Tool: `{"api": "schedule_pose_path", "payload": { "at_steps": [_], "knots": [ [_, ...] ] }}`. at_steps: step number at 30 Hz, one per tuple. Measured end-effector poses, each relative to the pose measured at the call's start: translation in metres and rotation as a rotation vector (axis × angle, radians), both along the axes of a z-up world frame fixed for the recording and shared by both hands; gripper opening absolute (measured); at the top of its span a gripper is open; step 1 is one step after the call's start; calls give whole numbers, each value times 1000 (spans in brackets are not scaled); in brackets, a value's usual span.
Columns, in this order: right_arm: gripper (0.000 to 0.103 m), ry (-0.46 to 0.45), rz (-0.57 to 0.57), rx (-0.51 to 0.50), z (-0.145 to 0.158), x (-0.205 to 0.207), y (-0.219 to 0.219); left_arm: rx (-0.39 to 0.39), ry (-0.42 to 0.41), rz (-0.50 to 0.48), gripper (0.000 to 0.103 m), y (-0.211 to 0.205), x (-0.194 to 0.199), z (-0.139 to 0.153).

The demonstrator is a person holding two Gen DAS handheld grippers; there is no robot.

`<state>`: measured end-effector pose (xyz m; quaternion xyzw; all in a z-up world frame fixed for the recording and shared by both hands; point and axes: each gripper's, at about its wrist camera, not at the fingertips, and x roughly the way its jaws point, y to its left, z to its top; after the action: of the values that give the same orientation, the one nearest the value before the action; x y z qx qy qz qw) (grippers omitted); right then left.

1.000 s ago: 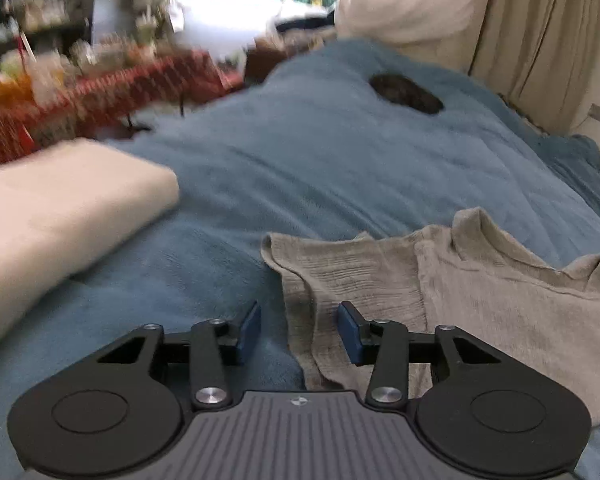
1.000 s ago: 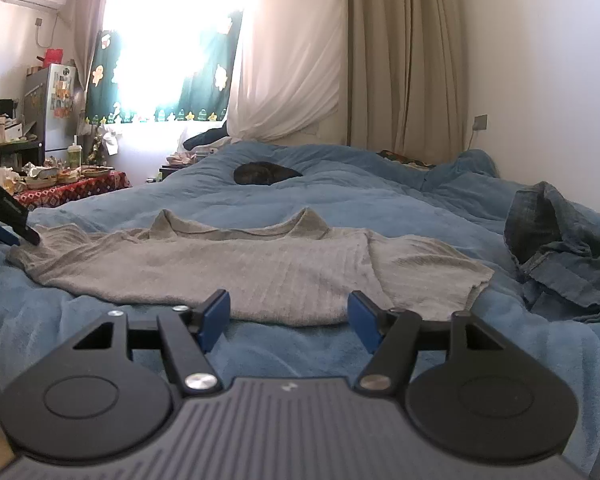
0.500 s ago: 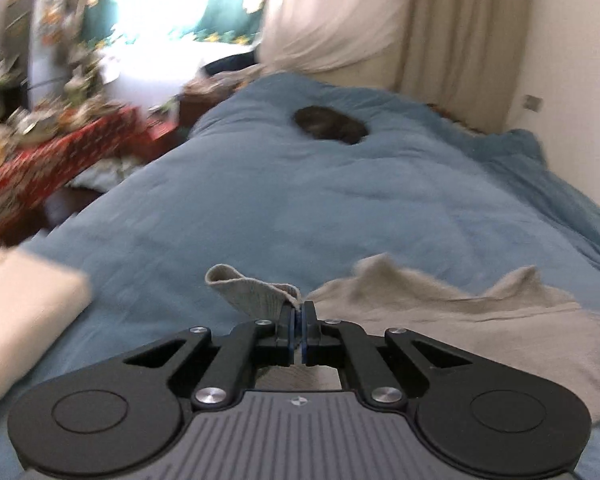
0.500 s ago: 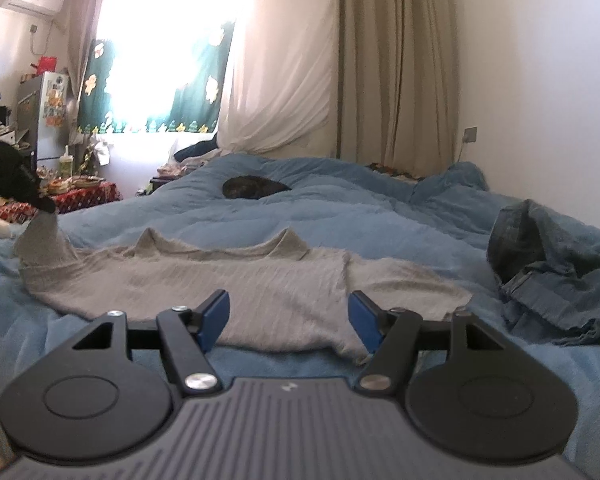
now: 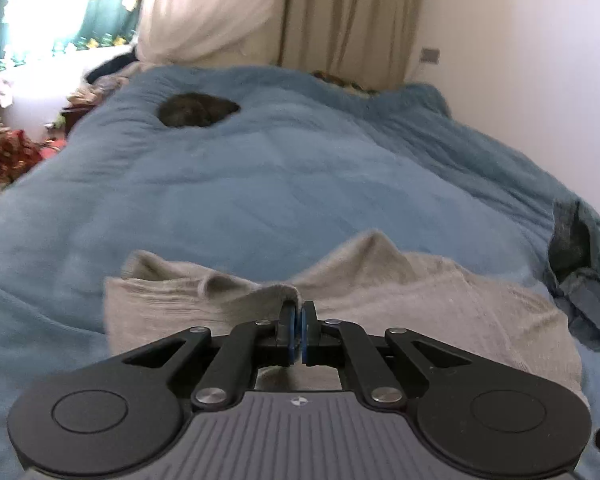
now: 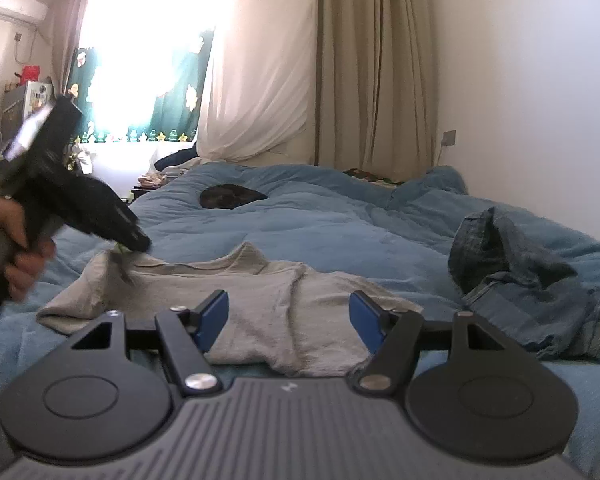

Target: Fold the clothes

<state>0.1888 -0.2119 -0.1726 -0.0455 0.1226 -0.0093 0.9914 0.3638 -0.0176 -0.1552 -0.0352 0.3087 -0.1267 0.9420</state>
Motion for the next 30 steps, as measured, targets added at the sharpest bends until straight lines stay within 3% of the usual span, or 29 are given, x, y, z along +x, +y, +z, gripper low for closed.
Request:
{"api": "schedule_pose_path", "payload": {
  "at_steps": [7, 13, 18, 24, 30],
  "knots": [
    [72, 12, -22, -32, 8, 2, -4, 87, -19, -25, 4, -26, -2, -21],
    [74, 20, -12, -8, 13, 14, 2, 24, -34, -63, 19, -1, -33, -15],
    [74, 37, 27, 30, 14, 33, 14, 10, -64, -76, 21, 23, -72, -13],
    [74, 80, 73, 107, 12, 62, 27, 123, -91, -109, 26, 38, -93, -29],
    [70, 173, 193, 147, 6, 105, 45, 217, -134, -161, 29, 31, -95, -42]
  ]
}}
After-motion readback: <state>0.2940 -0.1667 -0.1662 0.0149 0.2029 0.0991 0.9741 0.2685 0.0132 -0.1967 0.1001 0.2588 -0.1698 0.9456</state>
